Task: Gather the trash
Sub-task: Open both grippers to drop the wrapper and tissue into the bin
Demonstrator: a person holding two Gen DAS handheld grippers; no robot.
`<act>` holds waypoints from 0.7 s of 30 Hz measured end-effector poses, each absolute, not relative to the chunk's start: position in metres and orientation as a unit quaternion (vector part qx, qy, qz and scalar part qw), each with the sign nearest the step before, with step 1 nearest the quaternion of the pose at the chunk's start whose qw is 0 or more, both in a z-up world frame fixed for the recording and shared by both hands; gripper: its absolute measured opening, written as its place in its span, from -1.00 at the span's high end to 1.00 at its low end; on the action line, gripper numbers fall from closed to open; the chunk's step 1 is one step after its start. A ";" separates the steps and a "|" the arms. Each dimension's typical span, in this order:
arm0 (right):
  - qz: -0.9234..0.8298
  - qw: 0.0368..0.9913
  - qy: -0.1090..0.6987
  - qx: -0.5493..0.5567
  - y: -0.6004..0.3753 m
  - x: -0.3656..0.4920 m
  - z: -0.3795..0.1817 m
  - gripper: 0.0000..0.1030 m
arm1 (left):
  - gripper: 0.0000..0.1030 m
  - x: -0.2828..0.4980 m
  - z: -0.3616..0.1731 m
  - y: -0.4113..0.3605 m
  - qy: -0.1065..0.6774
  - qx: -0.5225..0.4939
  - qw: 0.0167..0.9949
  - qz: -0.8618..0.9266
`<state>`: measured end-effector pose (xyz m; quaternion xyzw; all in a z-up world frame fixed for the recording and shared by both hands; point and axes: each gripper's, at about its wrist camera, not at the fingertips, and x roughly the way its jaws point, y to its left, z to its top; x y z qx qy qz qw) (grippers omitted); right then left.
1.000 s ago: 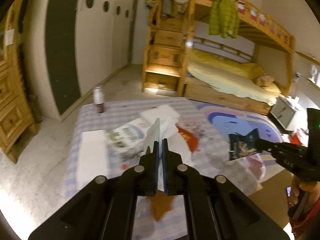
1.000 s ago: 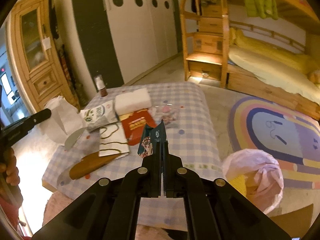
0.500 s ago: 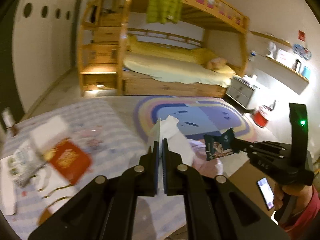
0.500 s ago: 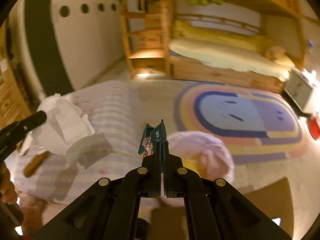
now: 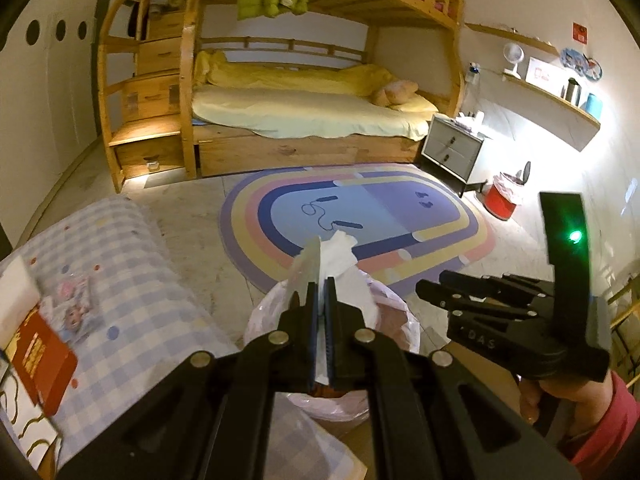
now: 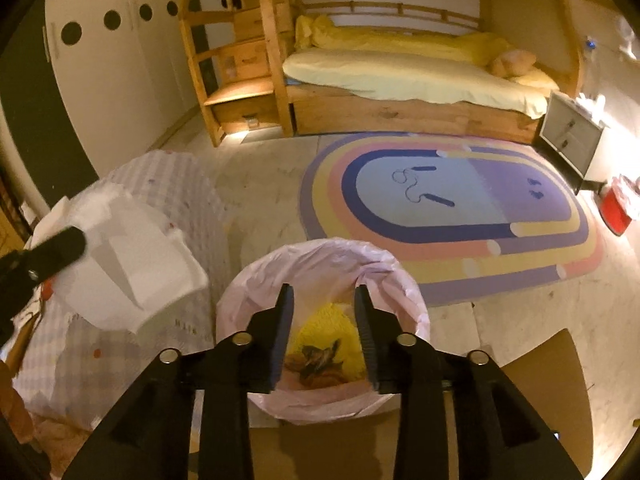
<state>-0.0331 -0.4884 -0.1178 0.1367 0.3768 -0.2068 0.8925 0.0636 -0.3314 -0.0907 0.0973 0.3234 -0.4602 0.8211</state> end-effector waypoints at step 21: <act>-0.192 0.920 0.311 0.142 -0.454 -0.072 -0.057 0.32 | -0.05 0.056 -0.066 -0.297 0.298 0.100 0.854 -0.415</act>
